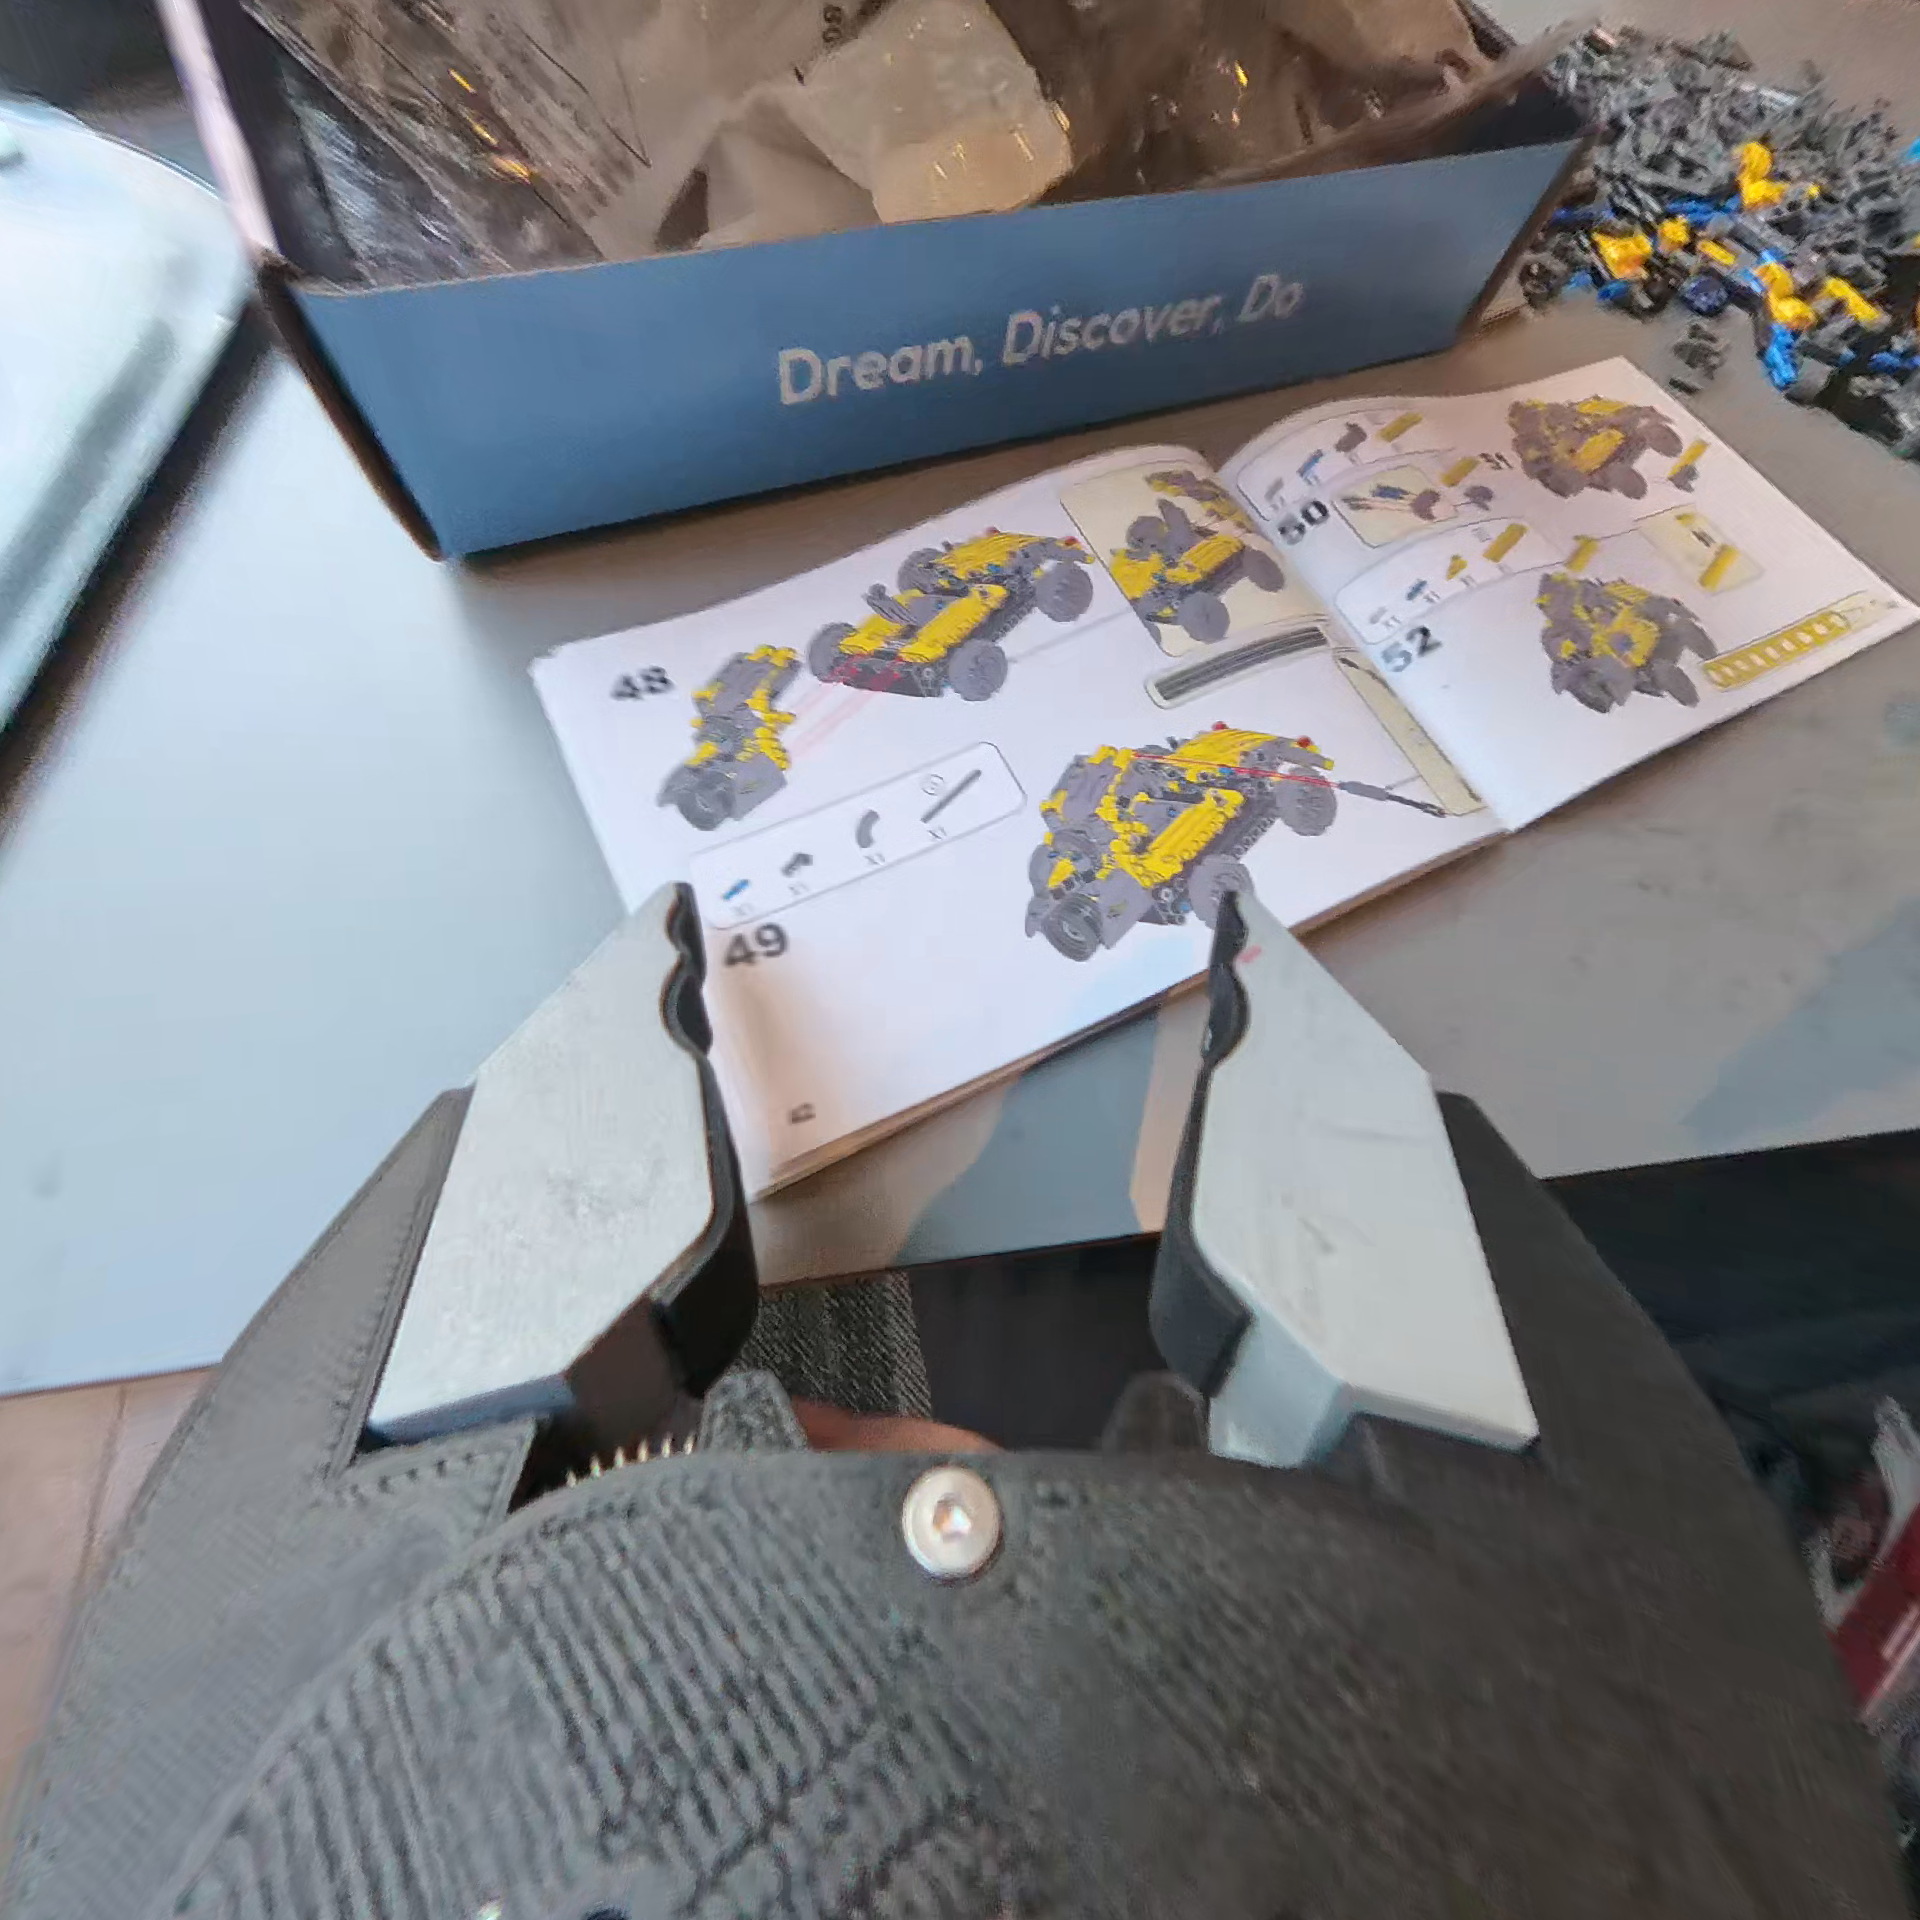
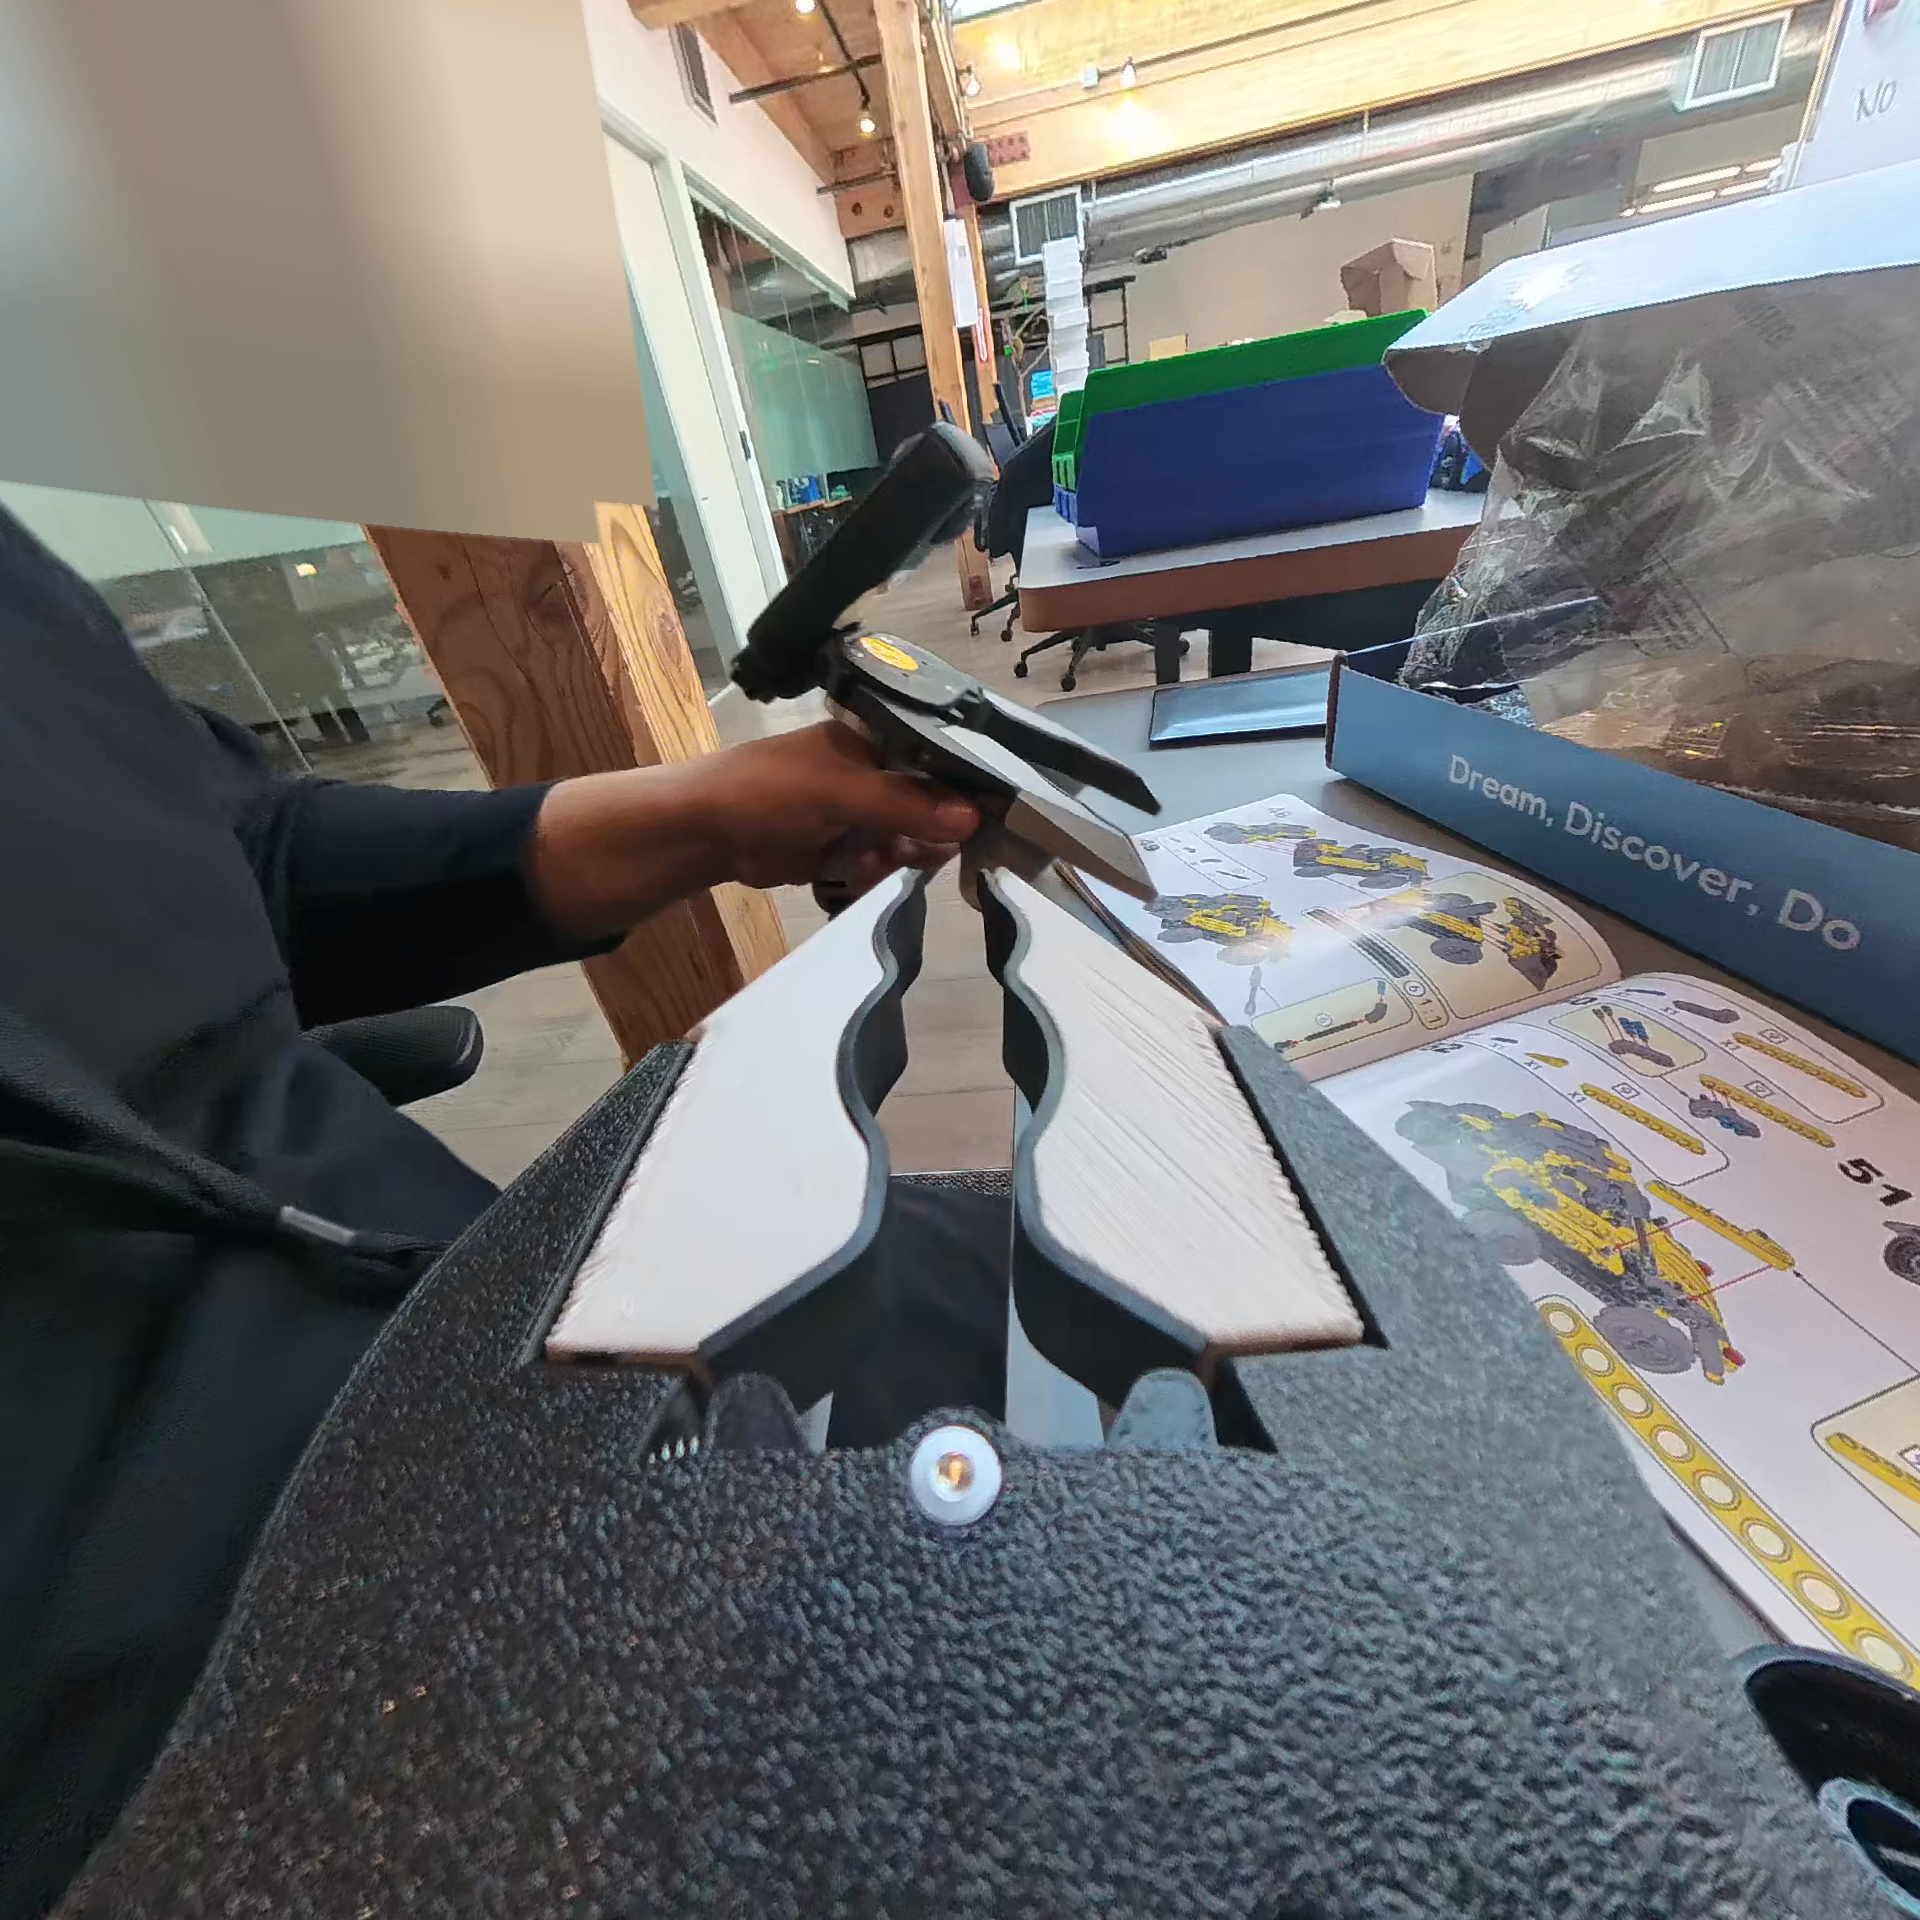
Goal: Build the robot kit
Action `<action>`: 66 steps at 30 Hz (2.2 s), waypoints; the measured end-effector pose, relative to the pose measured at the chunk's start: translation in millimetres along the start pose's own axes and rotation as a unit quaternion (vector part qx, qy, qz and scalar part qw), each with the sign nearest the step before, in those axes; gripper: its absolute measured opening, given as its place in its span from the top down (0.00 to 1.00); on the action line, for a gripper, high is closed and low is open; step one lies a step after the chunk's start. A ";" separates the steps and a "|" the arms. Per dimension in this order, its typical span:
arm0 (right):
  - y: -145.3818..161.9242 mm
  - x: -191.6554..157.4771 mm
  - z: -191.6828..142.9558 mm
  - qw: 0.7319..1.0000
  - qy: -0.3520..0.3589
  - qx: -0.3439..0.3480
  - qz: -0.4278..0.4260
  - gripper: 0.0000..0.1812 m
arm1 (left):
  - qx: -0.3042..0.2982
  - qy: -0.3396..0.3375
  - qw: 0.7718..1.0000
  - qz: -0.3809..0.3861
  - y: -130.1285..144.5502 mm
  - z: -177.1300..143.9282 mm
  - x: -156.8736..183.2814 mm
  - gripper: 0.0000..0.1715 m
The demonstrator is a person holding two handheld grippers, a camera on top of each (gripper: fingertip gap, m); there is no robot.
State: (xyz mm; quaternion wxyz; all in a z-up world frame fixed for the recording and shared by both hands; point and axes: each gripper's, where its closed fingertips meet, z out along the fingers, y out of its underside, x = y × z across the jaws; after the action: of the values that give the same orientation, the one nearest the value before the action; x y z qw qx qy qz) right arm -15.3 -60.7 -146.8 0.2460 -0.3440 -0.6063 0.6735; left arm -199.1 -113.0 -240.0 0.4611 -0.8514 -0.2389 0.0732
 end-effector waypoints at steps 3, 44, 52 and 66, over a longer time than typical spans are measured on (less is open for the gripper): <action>1.3 -2.8 0.3 1.000 -0.008 -0.004 0.003 0.94 | -0.031 0.027 0.999 0.007 6.6 10.2 13.9 0.46; 73.9 102.2 73.3 0.882 0.192 -0.373 -0.214 0.76 | -0.024 0.157 0.980 0.117 16.8 -27.0 52.5 0.65; 55.2 112.7 58.3 0.887 0.228 -0.345 -0.204 0.77 | -0.030 0.155 0.984 0.088 24.1 -23.5 43.0 0.62; 12.9 122.8 -14.1 0.870 0.365 -0.300 -0.143 0.83 | -0.029 0.225 0.968 0.108 0.8 -2.1 97.4 0.63</action>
State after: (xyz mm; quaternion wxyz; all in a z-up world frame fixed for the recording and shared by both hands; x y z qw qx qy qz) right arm -82.3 38.5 -180.1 0.4277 -0.5323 -0.6890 0.2431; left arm -112.9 -68.8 -230.2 0.4677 -0.8797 -0.0374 -0.0775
